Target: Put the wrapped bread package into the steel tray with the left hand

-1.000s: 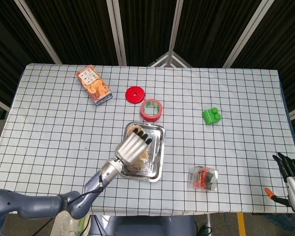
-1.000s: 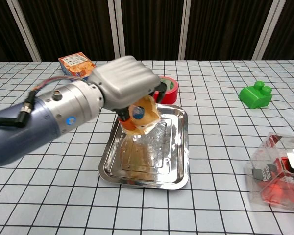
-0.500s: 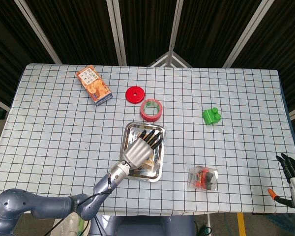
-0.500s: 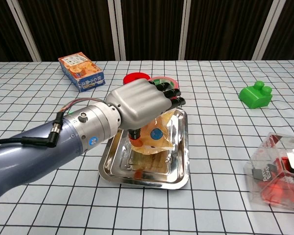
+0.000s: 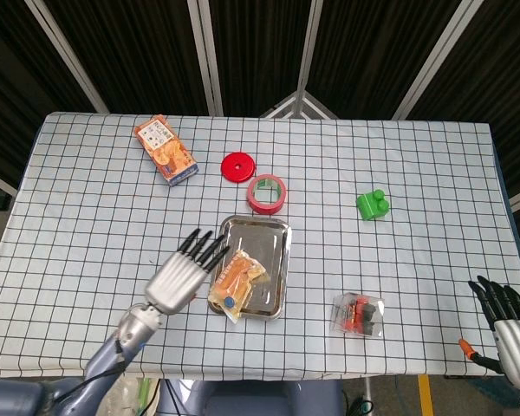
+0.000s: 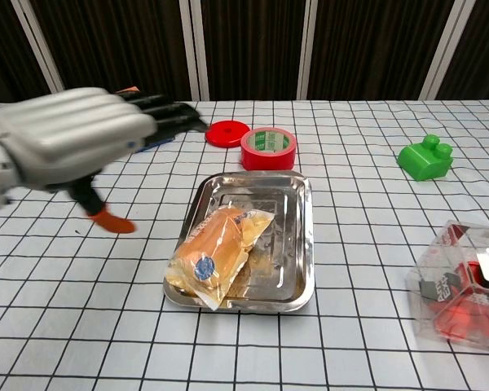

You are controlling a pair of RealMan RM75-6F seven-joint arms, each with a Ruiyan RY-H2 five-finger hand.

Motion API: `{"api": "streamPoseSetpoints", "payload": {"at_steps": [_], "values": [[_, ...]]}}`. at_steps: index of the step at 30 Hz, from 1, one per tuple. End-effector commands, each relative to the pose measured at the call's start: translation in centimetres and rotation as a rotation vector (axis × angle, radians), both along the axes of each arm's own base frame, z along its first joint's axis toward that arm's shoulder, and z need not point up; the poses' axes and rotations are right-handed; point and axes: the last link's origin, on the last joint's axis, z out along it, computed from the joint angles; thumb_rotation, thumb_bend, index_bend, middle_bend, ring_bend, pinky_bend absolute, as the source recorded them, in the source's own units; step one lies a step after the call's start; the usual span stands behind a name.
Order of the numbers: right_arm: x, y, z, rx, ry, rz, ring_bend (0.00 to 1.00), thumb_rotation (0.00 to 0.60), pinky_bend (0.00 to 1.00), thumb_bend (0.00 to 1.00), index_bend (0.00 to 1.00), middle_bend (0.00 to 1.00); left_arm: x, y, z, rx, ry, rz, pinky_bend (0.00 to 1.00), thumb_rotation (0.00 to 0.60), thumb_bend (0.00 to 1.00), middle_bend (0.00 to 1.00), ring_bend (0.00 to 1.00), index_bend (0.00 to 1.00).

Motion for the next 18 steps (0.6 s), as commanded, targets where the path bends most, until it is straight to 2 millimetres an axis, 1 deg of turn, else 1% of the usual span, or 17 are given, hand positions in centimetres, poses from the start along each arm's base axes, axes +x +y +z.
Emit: {"api": "streamPoseSetpoints", "payload": {"at_steps": [1, 3, 5, 7, 8, 10, 12, 13, 14, 15, 16, 18], "values": [[0.7, 0.7, -0.2, 0.004, 0.004, 0.030, 0.00, 0.600, 0.00, 0.30, 0.00, 0.00, -6.0, -3.9, 4.2, -0.001, -0.065, 0.149, 0.07, 0.600, 0.07, 0.00, 0.00, 0.00], [1.1, 1.1, -0.3, -0.001, 0.005, 0.052, 0.00, 0.600, 0.00, 0.30, 0.00, 0.00, -7.7, -4.8, 4.9, 0.003, -0.080, 0.169, 0.07, 0.600, 0.07, 0.00, 0.00, 0.00], [1.6, 1.6, -0.3, -0.004, 0.008, 0.073, 0.00, 0.600, 0.00, 0.30, 0.00, 0.00, -9.1, -5.7, 5.5, 0.000, -0.109, 0.189, 0.07, 0.600, 0.08, 0.00, 0.00, 0.00], [2.0, 2.2, -0.5, -0.002, 0.009, 0.094, 0.00, 0.600, 0.00, 0.30, 0.00, 0.00, -10.3, -6.9, 6.6, 0.012, -0.166, 0.206, 0.07, 0.600, 0.08, 0.00, 0.00, 0.00], [2.3, 2.6, -0.6, 0.001, 0.007, 0.107, 0.00, 0.600, 0.00, 0.30, 0.00, 0.00, -11.2, -7.8, 7.5, 0.034, -0.188, 0.214, 0.07, 0.600, 0.08, 0.00, 0.00, 0.00], [2.6, 3.2, -0.6, 0.002, 0.011, 0.125, 0.00, 0.600, 0.00, 0.30, 0.00, 0.00, -13.2, -10.0, 9.5, 0.091, -0.211, 0.235, 0.05, 0.600, 0.07, 0.00, 0.00, 0.00], [2.8, 3.7, -0.7, 0.001, 0.015, 0.136, 0.00, 0.600, 0.00, 0.30, 0.00, 0.00, -15.5, -12.8, 11.6, 0.175, -0.216, 0.287, 0.03, 0.600, 0.07, 0.00, 0.00, 0.00], [2.8, 3.9, -0.7, 0.001, 0.016, 0.139, 0.00, 0.600, 0.00, 0.30, 0.00, 0.00, -16.5, -14.1, 12.3, 0.212, -0.212, 0.318, 0.02, 0.600, 0.07, 0.00, 0.00, 0.00], [2.8, 4.1, -0.8, 0.001, 0.015, 0.137, 0.00, 0.600, 0.00, 0.30, 0.00, 0.00, -17.9, -15.8, 13.2, 0.260, -0.204, 0.377, 0.01, 0.600, 0.07, 0.00, 0.00, 0.00], [2.8, 4.2, -0.8, 0.001, 0.014, 0.136, 0.00, 0.600, 0.00, 0.30, 0.00, 0.00, -18.6, -16.6, 13.4, 0.274, -0.215, 0.400, 0.01, 0.600, 0.07, 0.00, 0.00, 0.00], [2.9, 4.3, -0.9, 0.003, 0.014, 0.138, 0.00, 0.600, 0.00, 0.30, 0.00, 0.00, -19.3, -17.2, 13.5, 0.272, -0.199, 0.420, 0.00, 0.600, 0.07, 0.00, 0.00, 0.00], [3.0, 4.3, -1.0, 0.007, 0.019, 0.148, 0.00, 0.600, 0.00, 0.30, 0.00, 0.00, -19.6, -17.1, 13.9, 0.277, -0.214, 0.412, 0.00, 0.600, 0.07, 0.00, 0.00, 0.00]]}}
